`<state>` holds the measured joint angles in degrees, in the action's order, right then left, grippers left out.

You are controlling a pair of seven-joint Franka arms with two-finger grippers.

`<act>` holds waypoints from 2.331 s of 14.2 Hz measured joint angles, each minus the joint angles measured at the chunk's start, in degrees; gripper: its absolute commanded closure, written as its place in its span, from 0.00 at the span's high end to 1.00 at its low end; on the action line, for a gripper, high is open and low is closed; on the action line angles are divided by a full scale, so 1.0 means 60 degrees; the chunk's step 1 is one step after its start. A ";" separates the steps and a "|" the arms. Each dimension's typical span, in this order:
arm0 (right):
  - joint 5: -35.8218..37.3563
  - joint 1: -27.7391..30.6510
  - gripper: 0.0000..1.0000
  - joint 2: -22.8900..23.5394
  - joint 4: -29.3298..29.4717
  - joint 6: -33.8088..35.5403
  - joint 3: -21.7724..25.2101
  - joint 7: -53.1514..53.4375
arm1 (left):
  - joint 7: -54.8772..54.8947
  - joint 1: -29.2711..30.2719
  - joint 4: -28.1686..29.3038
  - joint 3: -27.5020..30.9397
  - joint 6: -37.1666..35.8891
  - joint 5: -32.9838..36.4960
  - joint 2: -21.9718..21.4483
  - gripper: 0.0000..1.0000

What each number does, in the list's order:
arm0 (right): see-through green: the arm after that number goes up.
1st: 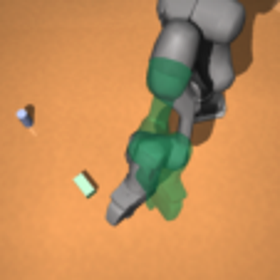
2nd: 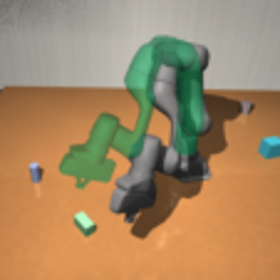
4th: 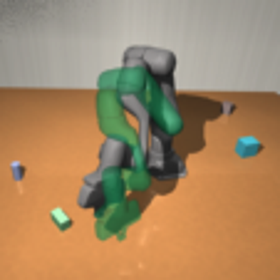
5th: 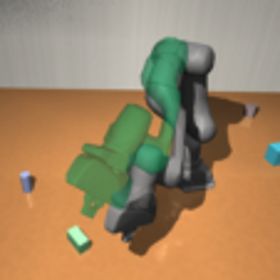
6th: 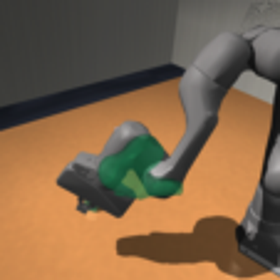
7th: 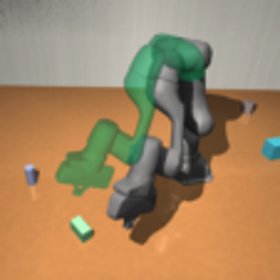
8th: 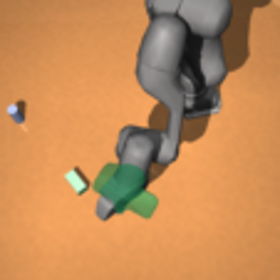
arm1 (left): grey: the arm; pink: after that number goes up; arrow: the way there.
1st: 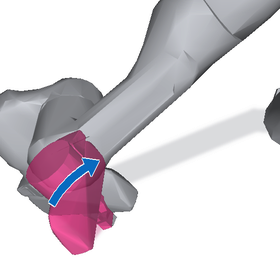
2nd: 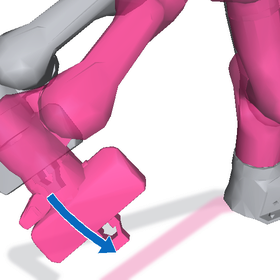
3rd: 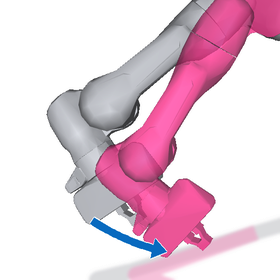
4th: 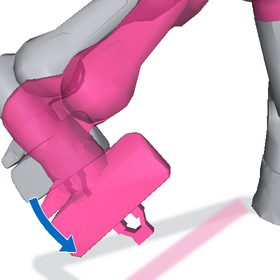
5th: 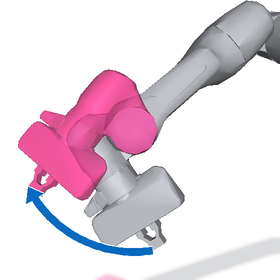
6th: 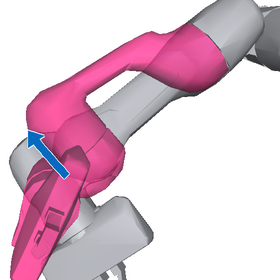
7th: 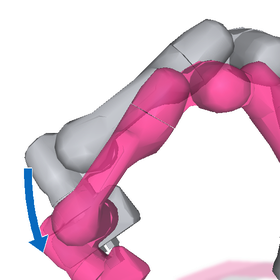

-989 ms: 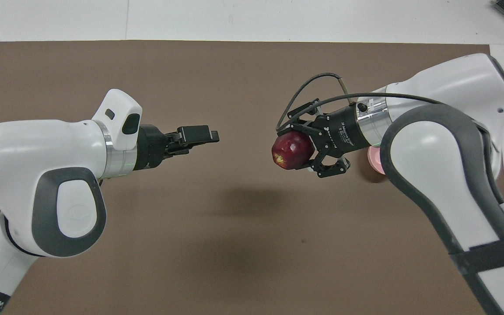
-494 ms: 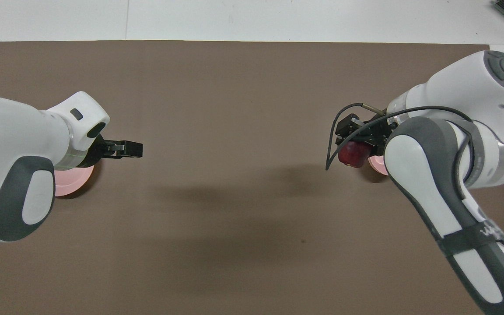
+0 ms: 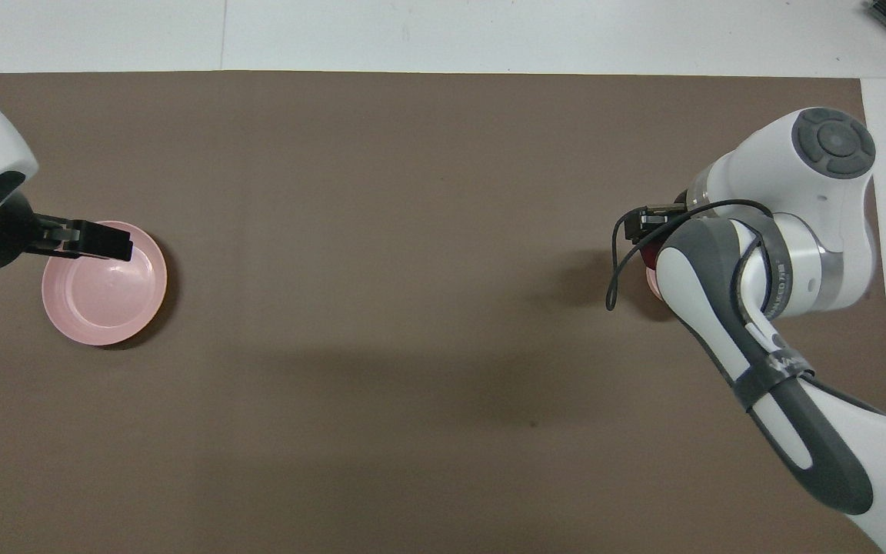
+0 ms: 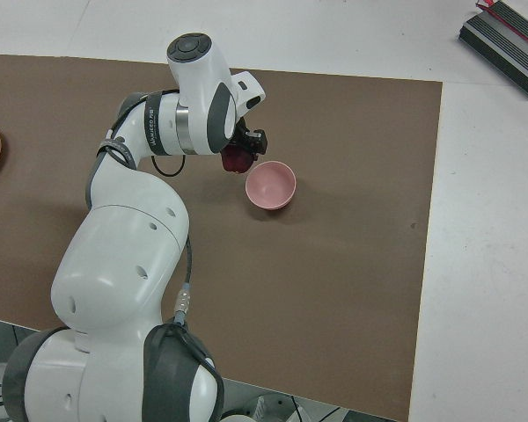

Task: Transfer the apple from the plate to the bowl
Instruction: 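Carry the apple with the right gripper over the pink bowl and lower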

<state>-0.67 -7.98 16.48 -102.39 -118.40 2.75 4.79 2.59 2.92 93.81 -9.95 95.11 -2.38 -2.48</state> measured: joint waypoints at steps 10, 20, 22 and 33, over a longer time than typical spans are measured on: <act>0.0219 0.0434 0.00 0.0003 -0.0668 -0.0264 0.0006 -0.1504 | 0.0718 -0.0924 -0.1526 0.1564 -0.2222 0.0026 0.0017 1.00; 0.0295 0.0536 0.00 0.0005 -0.1206 -0.0762 0.0007 -0.1583 | 0.0699 -0.1451 -0.1771 0.1808 -0.2673 0.0026 0.0010 1.00; 0.0295 0.0542 0.00 0.0013 -0.1234 -0.0764 0.0007 -0.1583 | 0.0679 -0.1448 -0.1769 0.1747 -0.2673 0.0026 0.0004 1.00; 0.0295 0.0607 0.11 0.0155 -0.1295 -0.0929 0.0007 -0.1583 | 0.0403 -0.1305 -0.1696 0.1389 -0.2694 0.0220 0.0008 1.00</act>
<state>1.10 -4.34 17.41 -110.16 -123.97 2.79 -4.71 5.01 -4.91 83.63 -1.61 78.94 -1.06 -2.44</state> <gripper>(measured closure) 0.220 0.000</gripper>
